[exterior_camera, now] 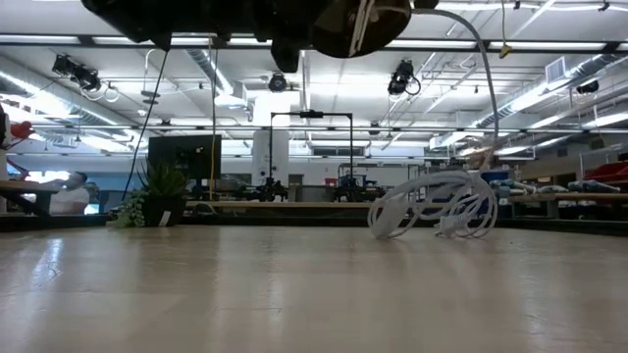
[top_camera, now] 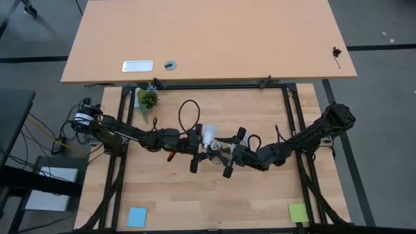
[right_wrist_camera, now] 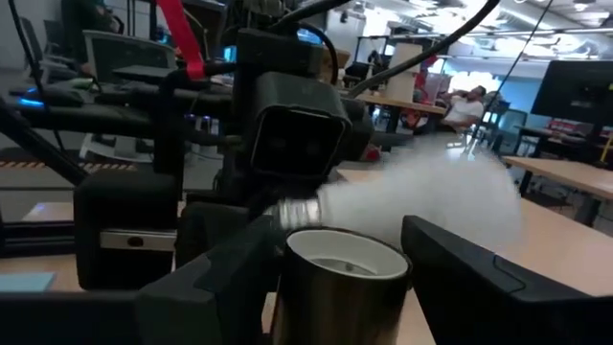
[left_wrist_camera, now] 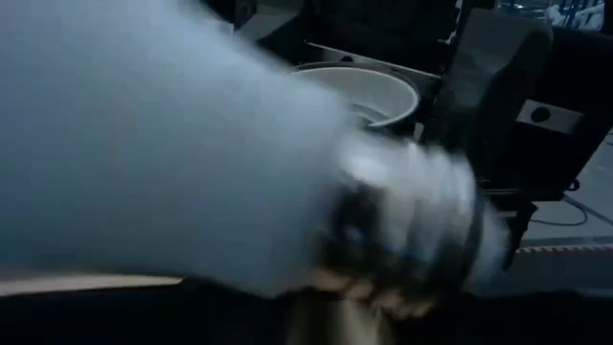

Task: Screw lightbulb
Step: Insert the lightbulb into the lamp socket

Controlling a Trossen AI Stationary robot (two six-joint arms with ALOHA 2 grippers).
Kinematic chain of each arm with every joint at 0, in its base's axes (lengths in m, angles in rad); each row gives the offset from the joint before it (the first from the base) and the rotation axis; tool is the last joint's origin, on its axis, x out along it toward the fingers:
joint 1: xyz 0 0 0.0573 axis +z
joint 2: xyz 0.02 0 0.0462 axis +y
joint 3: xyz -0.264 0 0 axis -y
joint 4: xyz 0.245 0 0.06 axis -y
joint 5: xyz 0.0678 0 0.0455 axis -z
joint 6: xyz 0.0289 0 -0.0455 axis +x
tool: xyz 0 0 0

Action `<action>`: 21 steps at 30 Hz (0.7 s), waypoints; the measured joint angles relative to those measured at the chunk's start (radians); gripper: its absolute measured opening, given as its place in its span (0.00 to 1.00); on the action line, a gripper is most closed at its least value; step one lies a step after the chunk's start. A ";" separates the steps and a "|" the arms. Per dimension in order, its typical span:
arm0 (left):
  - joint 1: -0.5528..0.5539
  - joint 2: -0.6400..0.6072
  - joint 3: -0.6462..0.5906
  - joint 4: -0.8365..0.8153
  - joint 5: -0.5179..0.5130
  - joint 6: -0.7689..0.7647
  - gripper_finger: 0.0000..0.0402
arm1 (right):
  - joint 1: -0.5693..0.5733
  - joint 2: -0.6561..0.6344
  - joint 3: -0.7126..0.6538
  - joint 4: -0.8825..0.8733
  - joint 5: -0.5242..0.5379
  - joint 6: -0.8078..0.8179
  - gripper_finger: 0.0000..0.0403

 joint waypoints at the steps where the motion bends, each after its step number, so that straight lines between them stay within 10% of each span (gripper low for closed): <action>1: 0.000 0.000 0.000 0.001 0.000 0.000 0.40 | 0.000 0.000 0.000 0.001 0.001 0.000 0.59; 21: 0.000 0.002 -0.003 -0.168 -0.002 0.009 0.40 | 0.076 -0.015 0.003 -0.077 0.257 -0.045 0.57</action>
